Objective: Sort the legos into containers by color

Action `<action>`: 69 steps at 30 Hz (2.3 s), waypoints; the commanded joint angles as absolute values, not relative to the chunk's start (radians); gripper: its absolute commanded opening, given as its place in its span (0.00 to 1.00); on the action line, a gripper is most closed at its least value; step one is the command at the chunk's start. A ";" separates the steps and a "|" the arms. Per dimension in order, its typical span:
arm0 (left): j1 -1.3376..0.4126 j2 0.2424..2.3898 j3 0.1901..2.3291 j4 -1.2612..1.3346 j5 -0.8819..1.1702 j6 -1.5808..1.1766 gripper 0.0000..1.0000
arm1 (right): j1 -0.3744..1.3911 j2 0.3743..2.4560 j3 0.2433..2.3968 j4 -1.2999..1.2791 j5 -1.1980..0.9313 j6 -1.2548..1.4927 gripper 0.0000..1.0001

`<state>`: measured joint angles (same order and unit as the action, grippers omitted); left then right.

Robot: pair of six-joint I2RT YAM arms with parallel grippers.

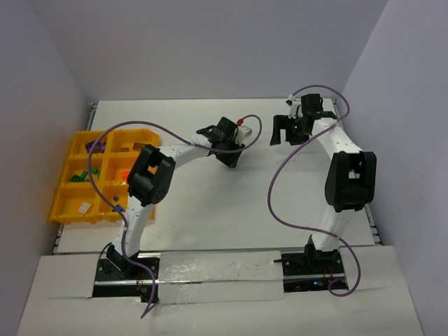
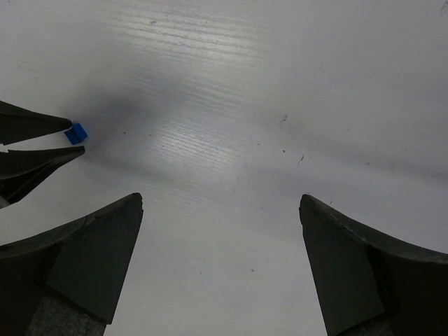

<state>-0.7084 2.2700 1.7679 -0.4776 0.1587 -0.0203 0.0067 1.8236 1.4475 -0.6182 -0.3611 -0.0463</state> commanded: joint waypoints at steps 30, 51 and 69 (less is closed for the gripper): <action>-0.539 1.718 1.473 -0.508 0.358 0.113 0.07 | 0.008 1.756 1.444 -0.598 -0.468 -0.054 1.00; 0.258 1.153 1.030 -1.114 0.503 0.603 0.04 | 0.146 1.746 1.400 -0.568 -0.485 -0.097 1.00; 0.279 1.162 0.890 -0.939 0.314 0.485 0.19 | 0.175 1.759 1.424 -0.583 -0.460 -0.111 1.00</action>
<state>0.2749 1.1516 0.8738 -1.0065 0.3557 0.5173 0.1707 1.7973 1.4002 -0.5957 -0.4692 -0.0953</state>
